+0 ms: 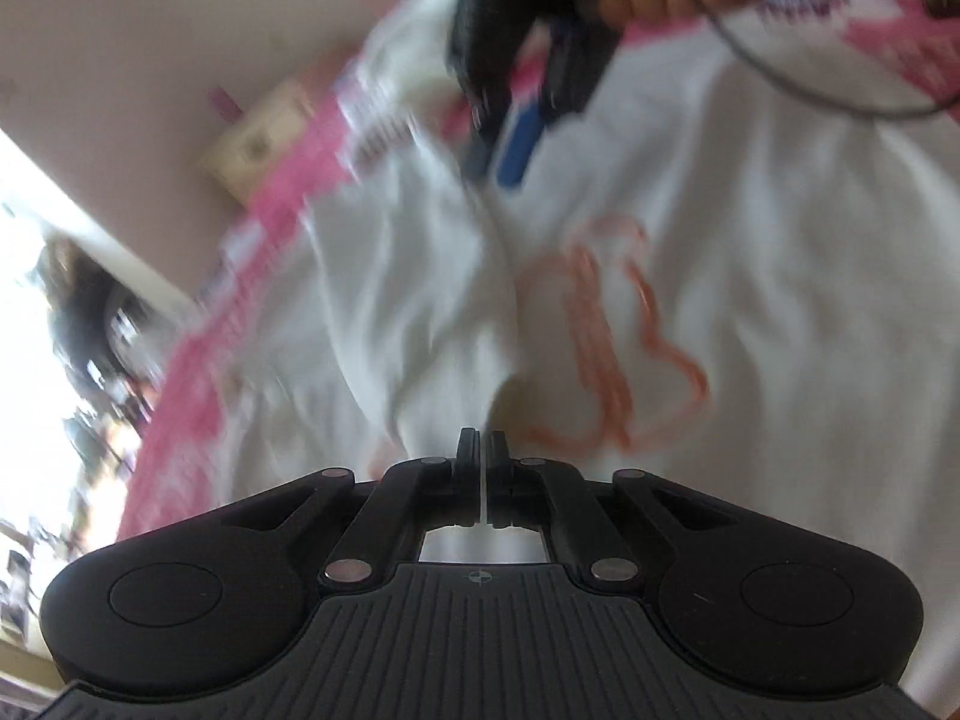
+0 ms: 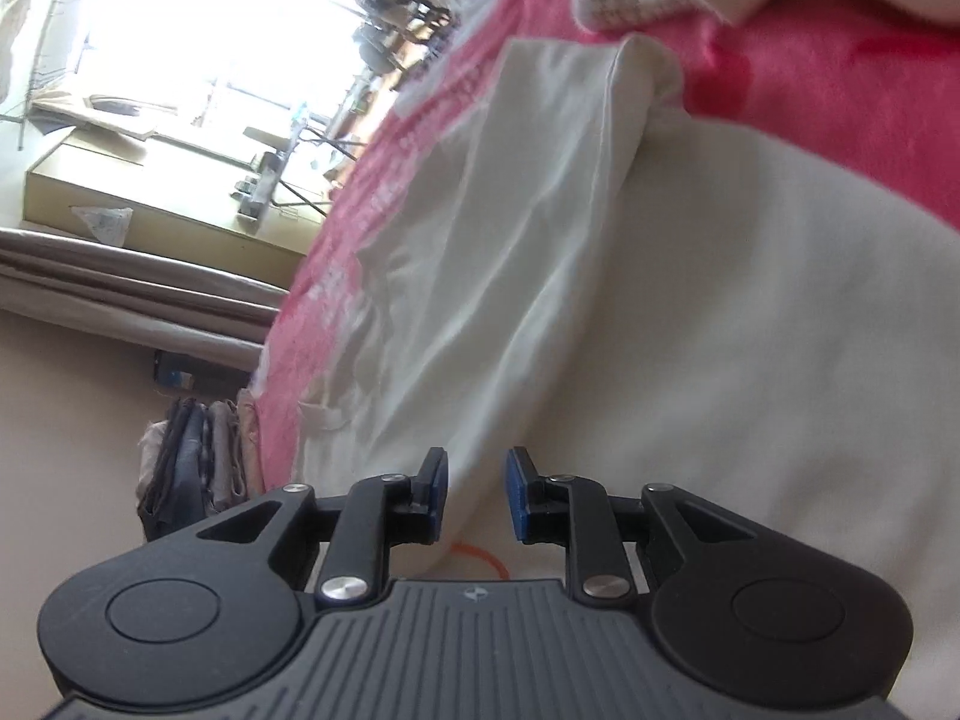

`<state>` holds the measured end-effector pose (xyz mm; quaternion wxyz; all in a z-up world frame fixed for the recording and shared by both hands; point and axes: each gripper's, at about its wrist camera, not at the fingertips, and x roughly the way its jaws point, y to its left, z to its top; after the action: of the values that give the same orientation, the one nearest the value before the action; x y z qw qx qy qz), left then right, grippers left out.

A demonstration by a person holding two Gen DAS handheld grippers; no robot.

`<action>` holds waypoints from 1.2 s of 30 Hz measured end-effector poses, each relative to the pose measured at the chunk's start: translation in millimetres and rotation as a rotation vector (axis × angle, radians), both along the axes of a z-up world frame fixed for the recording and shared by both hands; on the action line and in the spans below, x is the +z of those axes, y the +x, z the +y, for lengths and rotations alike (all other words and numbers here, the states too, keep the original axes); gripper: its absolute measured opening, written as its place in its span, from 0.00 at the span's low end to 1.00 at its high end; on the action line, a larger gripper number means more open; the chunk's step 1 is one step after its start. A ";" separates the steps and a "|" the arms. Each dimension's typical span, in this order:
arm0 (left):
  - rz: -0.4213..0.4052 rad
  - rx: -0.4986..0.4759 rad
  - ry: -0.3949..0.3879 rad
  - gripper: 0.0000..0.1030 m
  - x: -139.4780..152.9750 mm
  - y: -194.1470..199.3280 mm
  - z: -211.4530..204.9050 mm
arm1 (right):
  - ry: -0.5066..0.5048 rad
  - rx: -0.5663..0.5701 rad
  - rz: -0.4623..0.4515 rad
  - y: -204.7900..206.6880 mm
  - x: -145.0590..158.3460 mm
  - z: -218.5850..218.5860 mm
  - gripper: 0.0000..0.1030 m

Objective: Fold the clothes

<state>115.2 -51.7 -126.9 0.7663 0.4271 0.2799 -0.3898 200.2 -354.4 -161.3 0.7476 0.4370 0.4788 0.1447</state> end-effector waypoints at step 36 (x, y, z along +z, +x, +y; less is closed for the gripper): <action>0.835 0.909 -0.823 0.27 -30.8 170.2 61.1 | 0.255 -0.078 0.154 -10.0 -56.4 33.2 0.22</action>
<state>285.4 9.3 -157.7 0.7800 -0.2365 0.5285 -0.2373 190.2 -321.1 -217.7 0.6521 0.5567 0.4949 0.1413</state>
